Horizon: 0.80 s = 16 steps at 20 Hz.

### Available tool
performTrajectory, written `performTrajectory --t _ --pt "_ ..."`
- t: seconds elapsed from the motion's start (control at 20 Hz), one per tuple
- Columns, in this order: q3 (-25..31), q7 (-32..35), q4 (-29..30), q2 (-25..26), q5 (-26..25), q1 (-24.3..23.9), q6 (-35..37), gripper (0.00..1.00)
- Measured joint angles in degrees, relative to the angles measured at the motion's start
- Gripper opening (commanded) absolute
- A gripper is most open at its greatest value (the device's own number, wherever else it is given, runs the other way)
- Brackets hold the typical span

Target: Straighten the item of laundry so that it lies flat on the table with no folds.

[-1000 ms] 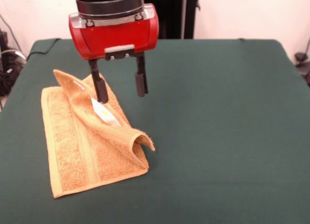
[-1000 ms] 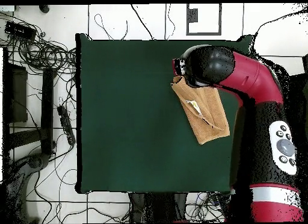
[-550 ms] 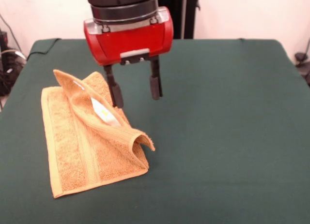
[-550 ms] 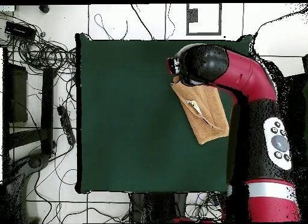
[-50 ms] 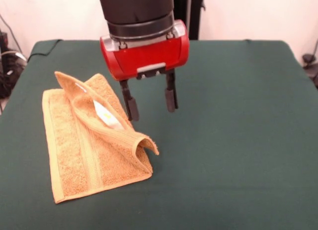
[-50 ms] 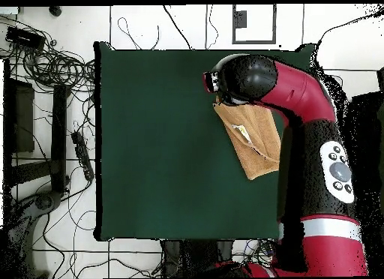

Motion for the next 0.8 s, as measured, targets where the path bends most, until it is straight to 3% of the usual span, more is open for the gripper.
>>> performTrajectory --t 0.45,0.8 --pt "0.4 0.0 -2.4 4.0 -0.6 0.2 0.0 1.00" --pt "0.4 0.0 -6.1 4.8 -5.1 1.9 0.0 1.00"
